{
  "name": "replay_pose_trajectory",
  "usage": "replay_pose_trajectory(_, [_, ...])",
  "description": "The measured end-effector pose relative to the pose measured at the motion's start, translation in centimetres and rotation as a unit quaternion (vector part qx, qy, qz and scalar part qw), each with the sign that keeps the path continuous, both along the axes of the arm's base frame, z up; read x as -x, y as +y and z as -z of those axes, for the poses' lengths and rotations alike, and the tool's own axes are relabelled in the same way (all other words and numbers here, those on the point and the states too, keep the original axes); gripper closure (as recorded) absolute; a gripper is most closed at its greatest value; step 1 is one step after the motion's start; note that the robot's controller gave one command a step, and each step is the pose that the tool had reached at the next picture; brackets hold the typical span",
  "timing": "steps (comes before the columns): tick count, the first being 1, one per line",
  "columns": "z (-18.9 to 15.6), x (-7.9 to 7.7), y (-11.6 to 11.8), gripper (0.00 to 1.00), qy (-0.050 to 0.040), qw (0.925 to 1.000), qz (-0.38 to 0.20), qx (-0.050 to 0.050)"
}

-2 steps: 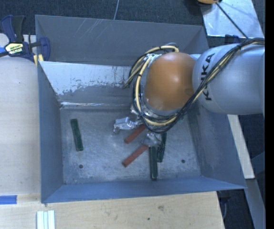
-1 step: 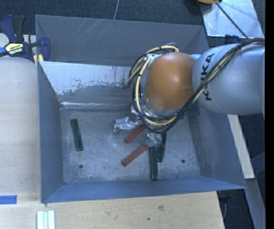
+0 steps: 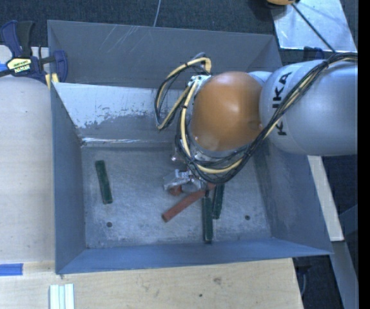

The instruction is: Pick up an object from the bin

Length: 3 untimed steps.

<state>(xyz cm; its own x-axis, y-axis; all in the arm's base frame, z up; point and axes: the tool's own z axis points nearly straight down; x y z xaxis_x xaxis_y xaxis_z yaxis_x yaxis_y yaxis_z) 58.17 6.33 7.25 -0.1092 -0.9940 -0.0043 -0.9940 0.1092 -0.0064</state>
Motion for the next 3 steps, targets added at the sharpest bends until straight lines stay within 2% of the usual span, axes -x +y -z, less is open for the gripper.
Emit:
replay_pose_trajectory(1, [0.0,0.0,0.0,1.00,0.0000,1.0000,0.000,0.000])
replay_pose_trajectory(2, [-4.3,-0.2,0.0,1.00,0.0063,1.0000,-0.002,0.001])
replay_pose_trajectory(3, [-5.9,1.0,0.1,0.00,0.0024,0.9999,0.016,0.001])
